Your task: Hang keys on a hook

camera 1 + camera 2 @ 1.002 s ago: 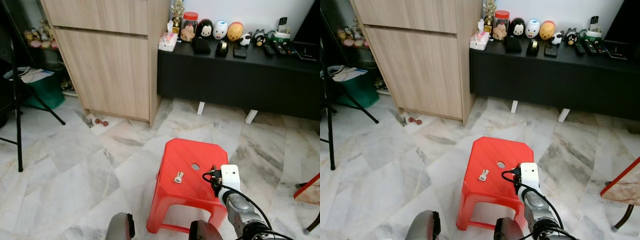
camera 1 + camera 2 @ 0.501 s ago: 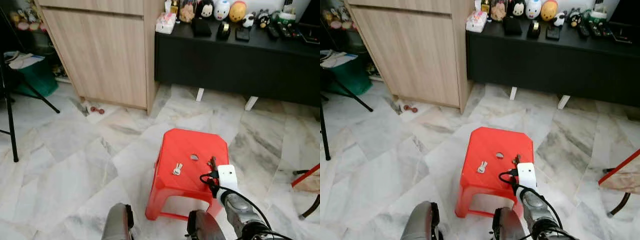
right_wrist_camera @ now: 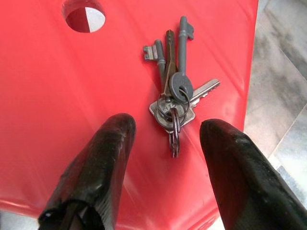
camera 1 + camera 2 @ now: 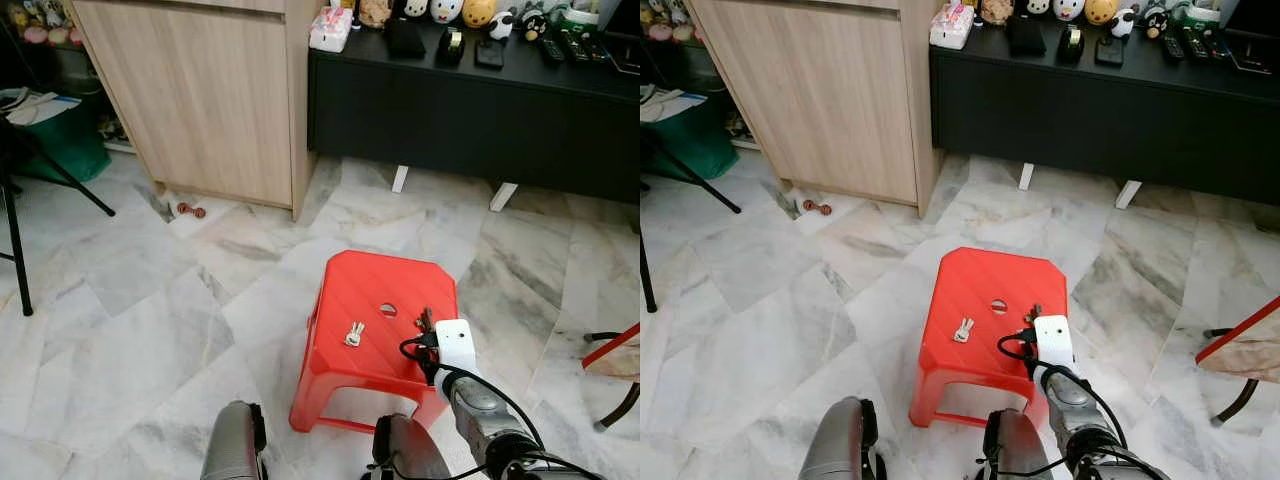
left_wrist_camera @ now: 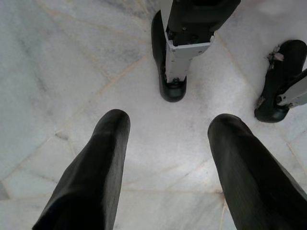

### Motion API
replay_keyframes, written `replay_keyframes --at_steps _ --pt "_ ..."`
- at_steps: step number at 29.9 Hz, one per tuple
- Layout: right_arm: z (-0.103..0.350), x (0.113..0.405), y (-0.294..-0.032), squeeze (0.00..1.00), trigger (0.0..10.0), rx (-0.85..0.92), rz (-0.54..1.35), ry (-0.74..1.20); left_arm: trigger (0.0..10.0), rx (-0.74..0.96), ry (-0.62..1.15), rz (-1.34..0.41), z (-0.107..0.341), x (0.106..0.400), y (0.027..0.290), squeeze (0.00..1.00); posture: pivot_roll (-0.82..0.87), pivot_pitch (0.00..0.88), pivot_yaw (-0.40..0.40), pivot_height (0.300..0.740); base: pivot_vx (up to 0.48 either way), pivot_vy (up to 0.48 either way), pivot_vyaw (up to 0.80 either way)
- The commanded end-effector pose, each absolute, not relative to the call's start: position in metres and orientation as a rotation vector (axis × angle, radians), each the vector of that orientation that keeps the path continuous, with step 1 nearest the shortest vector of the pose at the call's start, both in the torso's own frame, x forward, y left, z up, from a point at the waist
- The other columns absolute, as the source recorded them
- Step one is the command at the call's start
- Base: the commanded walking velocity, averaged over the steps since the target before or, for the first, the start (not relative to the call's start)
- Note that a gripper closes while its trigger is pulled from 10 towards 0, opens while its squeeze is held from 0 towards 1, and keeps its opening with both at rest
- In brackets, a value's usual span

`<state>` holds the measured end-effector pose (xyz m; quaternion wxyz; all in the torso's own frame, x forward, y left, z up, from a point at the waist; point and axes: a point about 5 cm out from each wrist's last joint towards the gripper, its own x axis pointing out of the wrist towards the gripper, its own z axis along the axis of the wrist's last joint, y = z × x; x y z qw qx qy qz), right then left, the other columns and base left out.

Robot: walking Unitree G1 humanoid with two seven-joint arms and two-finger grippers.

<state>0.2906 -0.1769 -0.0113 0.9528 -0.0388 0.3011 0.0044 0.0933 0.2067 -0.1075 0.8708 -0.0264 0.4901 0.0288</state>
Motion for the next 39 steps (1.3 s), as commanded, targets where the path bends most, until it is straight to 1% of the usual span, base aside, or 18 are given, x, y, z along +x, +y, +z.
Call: replay_keyframes --at_steps 1,6,7,8,9,10,11,12,15,16,17,19,23,24,25,26,27,39 --pt "-0.012 0.289 -0.182 0.0 10.0 -0.077 -0.005 0.615 10.0 -0.069 1.042 0.032 -0.11 0.088 0.198 0.0 0.11 0.164 -0.09 0.611 0.0 0.0 0.0" --pt "-0.015 0.286 -0.181 0.0 10.0 -0.075 -0.003 0.625 10.0 -0.068 1.033 0.031 -0.109 0.089 0.198 0.0 0.11 0.16 -0.09 0.611 0.0 0.0 0.0" --pt "-0.015 0.286 -0.181 0.0 9.4 -0.072 -0.004 0.629 10.0 -0.068 1.029 0.03 -0.109 0.089 0.198 0.0 0.11 0.161 -0.09 0.611 0.0 0.0 0.0" --pt "-0.015 0.286 -0.181 0.0 9.4 -0.071 -0.005 0.63 10.0 -0.068 1.027 0.03 -0.109 0.09 0.198 0.0 0.11 0.161 -0.09 0.611 0.0 0.0 0.0" --pt "-0.015 0.286 -0.181 0.0 4.7 -0.07 -0.005 0.63 10.0 -0.067 1.026 0.029 -0.109 0.09 0.198 0.0 0.11 0.164 -0.091 0.611 0.0 0.0 0.0" --pt "-0.016 0.285 -0.181 0.0 4.7 -0.066 -0.006 0.632 10.0 -0.067 1.022 0.029 -0.109 0.091 0.198 0.0 0.11 0.166 -0.091 0.611 0.0 0.0 0.0" --pt "-0.016 0.285 -0.181 0.0 2.8 -0.064 -0.006 0.632 10.0 -0.067 1.019 0.029 -0.109 0.091 0.198 0.0 0.11 0.166 -0.091 0.611 0.0 0.0 0.0" --pt "-0.016 0.285 -0.18 0.0 2.0 -0.065 -0.004 0.634 10.0 -0.067 1.018 0.029 -0.109 0.092 0.198 0.0 0.11 0.166 -0.091 0.611 0.0 0.0 0.0" --pt "-0.017 0.284 -0.179 0.0 1.6 -0.065 0.0 0.638 10.0 -0.068 1.016 0.029 -0.109 0.092 0.197 0.0 0.11 0.166 -0.092 0.611 0.0 0.0 0.0" --pt "-0.017 0.284 -0.179 0.0 1.1 -0.065 0.001 0.638 10.0 -0.068 1.015 0.029 -0.109 0.092 0.197 0.0 0.11 0.166 -0.092 0.611 0.0 0.0 0.0" --pt "-0.017 0.284 -0.179 0.0 0.0 -0.061 -0.002 0.641 10.0 -0.069 1.013 0.028 -0.108 0.092 0.196 0.0 0.11 0.169 -0.093 0.611 0.0 0.0 0.0" --pt "-0.018 0.284 -0.179 0.0 0.0 -0.059 -0.004 0.642 10.0 -0.07 1.011 0.028 -0.108 0.092 0.196 0.0 0.11 0.169 -0.093 0.611 0.0 0.0 0.0" --pt "-0.018 0.283 -0.18 0.0 0.5 -0.059 -0.006 0.646 10.0 -0.07 1.008 0.027 -0.108 0.092 0.196 0.0 0.11 0.171 -0.094 0.611 0.0 0.0 0.0" --pt "-0.019 0.282 -0.18 0.0 3.6 -0.059 -0.009 0.65 10.0 -0.07 1.007 0.027 -0.108 0.092 0.196 0.0 0.11 0.171 -0.094 0.611 0.0 0.0 0.0" --pt "-0.019 0.282 -0.18 0.0 3.6 -0.059 -0.009 0.65 10.0 -0.07 1.007 0.027 -0.108 0.092 0.196 0.0 0.11 0.171 -0.094 0.611 0.0 0.0 0.0" --pt "-0.02 0.281 -0.181 0.0 4.5 -0.06 -0.011 0.655 10.0 -0.069 1.006 0.025 -0.108 0.092 0.195 0.0 0.12 0.173 -0.094 0.611 0.0 0.0 0.0" --pt "-0.021 0.28 -0.181 0.0 10.0 -0.064 -0.013 0.662 10.0 -0.07 1.005 0.024 -0.108 0.092 0.195 0.0 0.12 0.174 -0.095 0.611 0.0 0.0 0.0" --pt "-0.024 0.277 -0.183 0.0 10.0 -0.059 -0.033 0.677 10.0 -0.059 0.999 0.011 -0.108 0.095 0.194 0.0 0.12 0.171 -0.095 0.611 0.0 0.0 0.0"
